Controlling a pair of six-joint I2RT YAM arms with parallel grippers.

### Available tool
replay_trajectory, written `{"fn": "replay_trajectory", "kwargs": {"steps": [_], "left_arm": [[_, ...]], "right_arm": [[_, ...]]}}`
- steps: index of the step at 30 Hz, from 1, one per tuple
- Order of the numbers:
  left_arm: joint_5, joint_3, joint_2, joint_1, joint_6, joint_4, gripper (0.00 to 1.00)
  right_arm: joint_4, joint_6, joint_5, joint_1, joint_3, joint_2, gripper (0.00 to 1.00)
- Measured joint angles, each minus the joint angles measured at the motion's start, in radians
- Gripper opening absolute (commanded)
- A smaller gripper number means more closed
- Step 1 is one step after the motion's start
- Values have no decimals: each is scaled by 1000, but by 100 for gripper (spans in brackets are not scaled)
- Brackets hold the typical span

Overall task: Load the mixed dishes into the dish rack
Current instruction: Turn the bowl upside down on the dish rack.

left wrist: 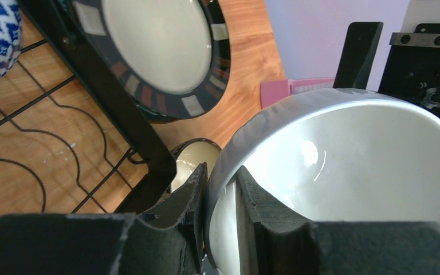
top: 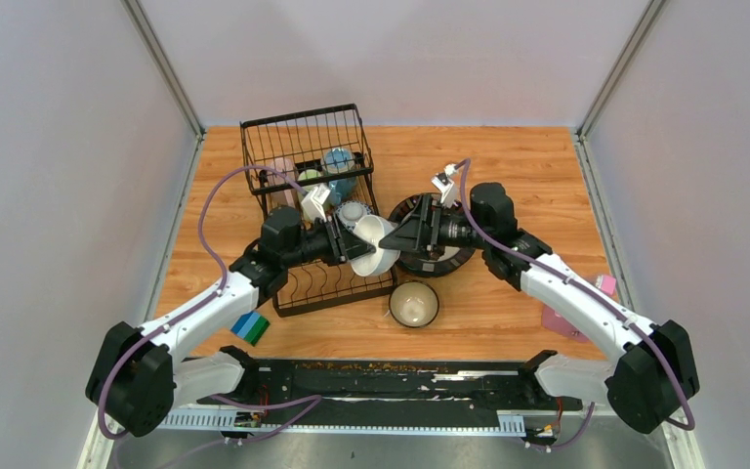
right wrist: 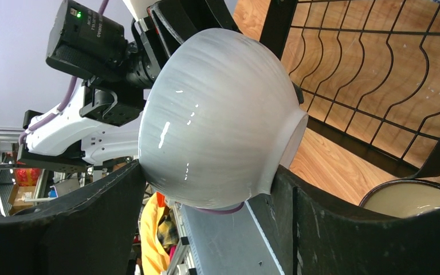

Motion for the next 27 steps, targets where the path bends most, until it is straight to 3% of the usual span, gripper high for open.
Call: {"fn": "replay_trajectory", "kwargs": {"steps": [27], "left_arm": [[-213,11,-91,-11,125,-303,52]], "right_arm": [[-51,14,63,19,0,114,47]]}}
